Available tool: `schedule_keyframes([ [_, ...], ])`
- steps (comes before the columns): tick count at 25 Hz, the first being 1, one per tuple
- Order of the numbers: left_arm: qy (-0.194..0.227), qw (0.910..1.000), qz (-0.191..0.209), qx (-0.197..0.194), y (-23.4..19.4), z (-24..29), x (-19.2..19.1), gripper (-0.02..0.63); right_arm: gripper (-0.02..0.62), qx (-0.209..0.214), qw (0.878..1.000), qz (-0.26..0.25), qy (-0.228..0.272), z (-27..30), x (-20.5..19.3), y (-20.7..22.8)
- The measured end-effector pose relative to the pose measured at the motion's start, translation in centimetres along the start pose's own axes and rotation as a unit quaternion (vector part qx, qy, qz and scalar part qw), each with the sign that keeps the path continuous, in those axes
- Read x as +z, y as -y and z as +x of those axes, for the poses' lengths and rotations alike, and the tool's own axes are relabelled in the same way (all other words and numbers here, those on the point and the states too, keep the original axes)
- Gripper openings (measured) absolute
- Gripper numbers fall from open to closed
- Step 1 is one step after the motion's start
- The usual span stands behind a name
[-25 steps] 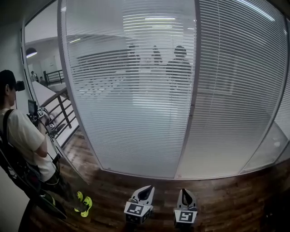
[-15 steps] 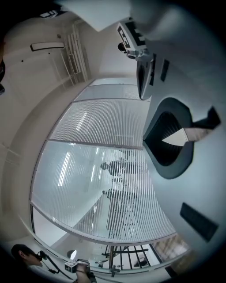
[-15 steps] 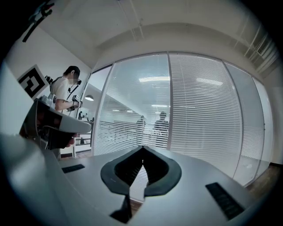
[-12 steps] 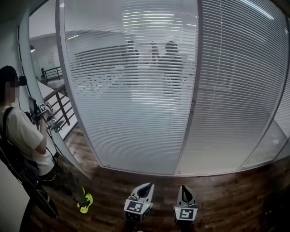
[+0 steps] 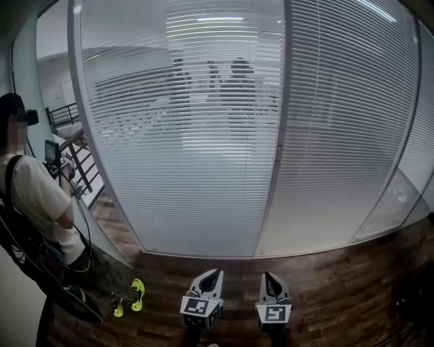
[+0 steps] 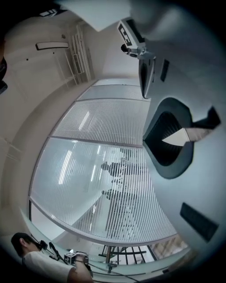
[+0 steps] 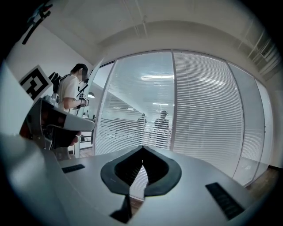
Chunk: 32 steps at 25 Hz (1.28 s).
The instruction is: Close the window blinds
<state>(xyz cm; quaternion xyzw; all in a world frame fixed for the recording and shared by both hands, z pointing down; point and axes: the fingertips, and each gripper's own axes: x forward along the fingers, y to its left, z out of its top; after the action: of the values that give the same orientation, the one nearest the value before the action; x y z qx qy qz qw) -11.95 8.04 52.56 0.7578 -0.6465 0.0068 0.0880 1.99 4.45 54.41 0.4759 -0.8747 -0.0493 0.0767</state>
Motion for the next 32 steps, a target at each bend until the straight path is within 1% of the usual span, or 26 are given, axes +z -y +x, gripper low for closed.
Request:
schedule_keyframes([
  [4,0.006,0.9998,-0.001,-0.018,-0.1,-0.9,0.8,0.0,0.005,-0.005,1.0,0.0,0.0,-0.3,1.4,-0.2],
  [7,0.006,0.9998,0.0,-0.02,-0.5,-1.7,1.1,0.0,0.005,0.0,1.0,0.002,0.004,-0.4,1.2,-0.1],
  [9,0.001,0.9998,-0.001,-0.019,-0.9,-2.1,0.9,0.0,0.005,-0.014,1.0,0.005,-0.006,-0.9,1.4,-0.3],
  [11,-0.001,0.9996,-0.004,-0.027,-0.8,-2.3,0.9,0.0,0.005,-0.024,0.999,0.007,-0.021,-1.5,1.3,-0.7],
  [16,0.007,0.9987,0.009,-0.05,-0.2,-0.7,1.1,0.0,0.005,-0.009,1.0,0.005,-0.02,-0.6,-0.2,-0.3],
  [21,0.002,0.9988,0.007,-0.048,-0.5,1.6,0.9,0.0,0.005,-0.018,1.0,0.008,-0.023,1.0,0.1,1.1],
  [26,-0.003,0.9997,0.004,-0.025,-0.7,1.0,0.9,0.0,0.005,-0.048,0.996,0.008,-0.074,0.7,-1.2,2.5],
  [29,-0.014,0.9998,-0.005,-0.016,-1.0,3.8,2.1,0.0,0.005,-0.032,0.997,0.01,-0.069,3.5,-1.1,4.1],
  [32,-0.012,0.9995,-0.01,-0.027,-0.4,7.0,2.7,0.0,0.005,-0.018,0.998,0.02,-0.061,6.2,-0.8,5.3],
])
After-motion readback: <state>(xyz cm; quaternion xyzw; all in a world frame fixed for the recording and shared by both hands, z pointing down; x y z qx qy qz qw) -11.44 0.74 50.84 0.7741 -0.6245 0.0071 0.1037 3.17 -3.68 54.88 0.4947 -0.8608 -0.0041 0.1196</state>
